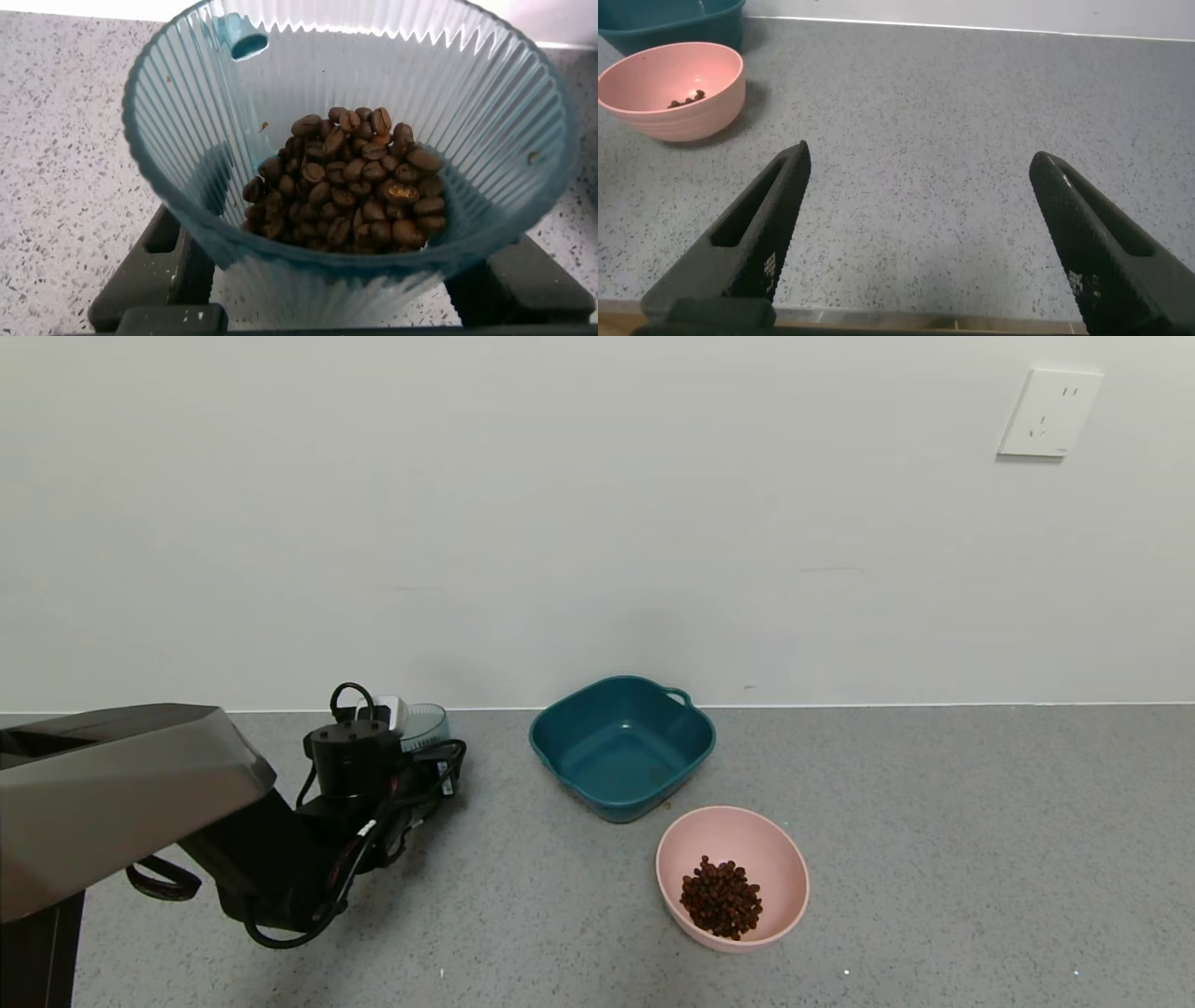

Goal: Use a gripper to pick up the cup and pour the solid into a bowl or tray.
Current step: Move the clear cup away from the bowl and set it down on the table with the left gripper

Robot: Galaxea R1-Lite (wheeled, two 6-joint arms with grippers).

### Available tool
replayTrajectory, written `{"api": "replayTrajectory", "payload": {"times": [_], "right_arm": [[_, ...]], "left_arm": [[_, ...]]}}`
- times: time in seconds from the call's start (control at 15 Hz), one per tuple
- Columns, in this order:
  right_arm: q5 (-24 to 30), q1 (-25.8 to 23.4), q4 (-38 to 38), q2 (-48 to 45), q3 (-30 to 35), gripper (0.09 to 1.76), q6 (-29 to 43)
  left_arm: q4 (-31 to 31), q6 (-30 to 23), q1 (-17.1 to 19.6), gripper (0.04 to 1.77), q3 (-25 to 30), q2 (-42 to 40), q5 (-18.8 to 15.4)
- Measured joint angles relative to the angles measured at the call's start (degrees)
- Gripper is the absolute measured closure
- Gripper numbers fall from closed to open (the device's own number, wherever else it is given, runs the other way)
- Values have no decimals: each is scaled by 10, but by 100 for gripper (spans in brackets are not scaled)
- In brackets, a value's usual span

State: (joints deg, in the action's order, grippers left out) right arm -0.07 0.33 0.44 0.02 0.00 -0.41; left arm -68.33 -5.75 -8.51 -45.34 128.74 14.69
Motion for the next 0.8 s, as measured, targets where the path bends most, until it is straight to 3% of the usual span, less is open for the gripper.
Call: {"api": "replayTrajectory", "payload": {"times": [0.47, 0.8], "right_arm": [[0, 0, 0, 0, 0, 14, 0], [0, 0, 0, 0, 0, 14, 0]], "left_arm": [[0, 0, 0, 47, 3, 12, -2], [0, 1, 0, 27, 7, 11, -7]]}}
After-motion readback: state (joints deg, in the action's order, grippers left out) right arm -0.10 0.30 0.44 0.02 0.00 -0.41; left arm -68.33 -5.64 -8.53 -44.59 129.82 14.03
